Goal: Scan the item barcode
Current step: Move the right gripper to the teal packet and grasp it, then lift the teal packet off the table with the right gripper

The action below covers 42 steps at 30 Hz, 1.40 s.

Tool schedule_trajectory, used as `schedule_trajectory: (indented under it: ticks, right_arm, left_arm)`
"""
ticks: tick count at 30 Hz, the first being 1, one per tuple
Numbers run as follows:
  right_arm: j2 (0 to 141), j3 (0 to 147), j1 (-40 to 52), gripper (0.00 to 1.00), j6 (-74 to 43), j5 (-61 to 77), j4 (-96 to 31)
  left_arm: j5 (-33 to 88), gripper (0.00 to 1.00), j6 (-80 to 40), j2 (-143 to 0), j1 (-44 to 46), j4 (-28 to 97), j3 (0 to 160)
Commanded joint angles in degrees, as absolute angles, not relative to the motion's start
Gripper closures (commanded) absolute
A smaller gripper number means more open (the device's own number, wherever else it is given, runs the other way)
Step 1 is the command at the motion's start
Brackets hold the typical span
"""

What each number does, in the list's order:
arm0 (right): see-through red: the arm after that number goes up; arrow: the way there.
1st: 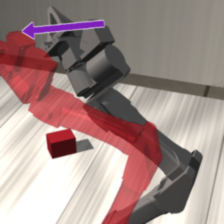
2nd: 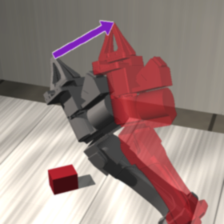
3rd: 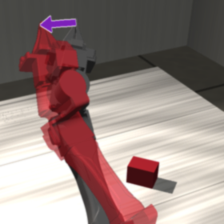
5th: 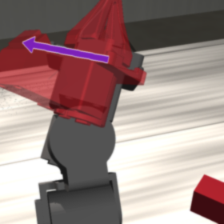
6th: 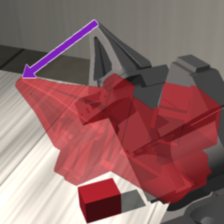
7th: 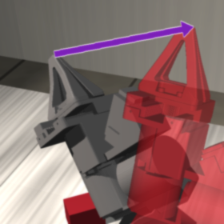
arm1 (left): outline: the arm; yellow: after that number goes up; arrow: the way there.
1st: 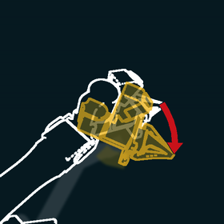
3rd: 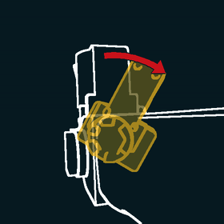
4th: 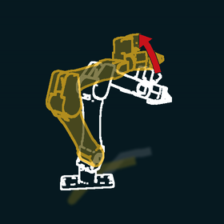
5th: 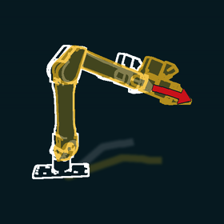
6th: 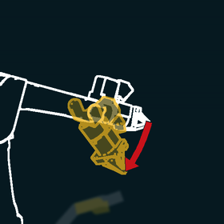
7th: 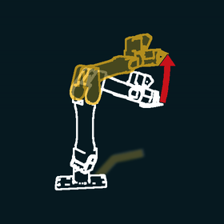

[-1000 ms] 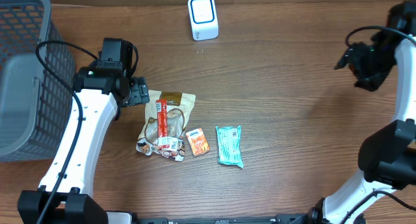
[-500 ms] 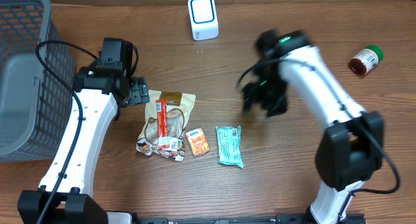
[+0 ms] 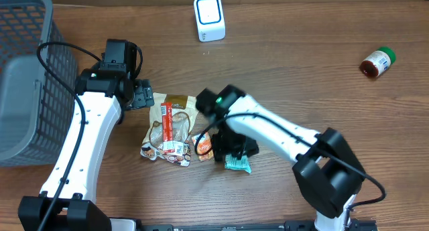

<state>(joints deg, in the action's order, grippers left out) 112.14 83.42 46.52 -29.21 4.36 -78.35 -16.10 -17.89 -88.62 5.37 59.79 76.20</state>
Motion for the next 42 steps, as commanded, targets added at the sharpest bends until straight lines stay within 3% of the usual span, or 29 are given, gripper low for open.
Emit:
schedule_trajectory:
  ticks: [1, 4, 9, 15, 21, 29, 37, 42]
  right_arm:
    - [112.0, 80.3, 49.2, 0.28, -33.1, 0.9, -74.7]
    - [112.0, 77.6, 50.2, 0.2, -33.1, -3.0, -72.8]
    - [112.0, 75.1, 49.9, 0.19, -33.0, -11.0, -73.2]
    - [112.0, 71.9, 48.2, 0.17, -33.0, -30.4, -75.9]
    - [112.0, 71.1, 41.3, 0.05, -33.0, -41.9, -74.6]
    - [112.0, 73.7, 29.5, 0.05, -33.0, -35.7, -69.1]
    - [104.9, 78.8, 22.4, 0.06, -32.5, -8.7, -70.9]
    - [100.7, 78.7, 21.5, 0.17, -29.7, 4.8, -70.6]
  left_arm:
    - [-16.5, 0.0, -17.8, -88.8, 5.7, 59.7, 76.2]
    - [-16.5, 0.0, -17.8, -88.8, 5.7, 59.7, 76.2]
    - [-16.5, 0.0, -17.8, -88.8, 5.7, 59.7, 76.2]
    - [-16.5, 0.0, -17.8, -88.8, 5.7, 59.7, 76.2]
    - [-16.5, 0.0, -17.8, -88.8, 5.7, 59.7, 76.2]
    - [-16.5, 0.0, -17.8, -88.8, 5.7, 59.7, 76.2]
    - [-16.5, 0.0, -17.8, -88.8, 5.7, 59.7, 76.2]
    - [-16.5, 0.0, -17.8, -88.8, 5.7, 59.7, 76.2]
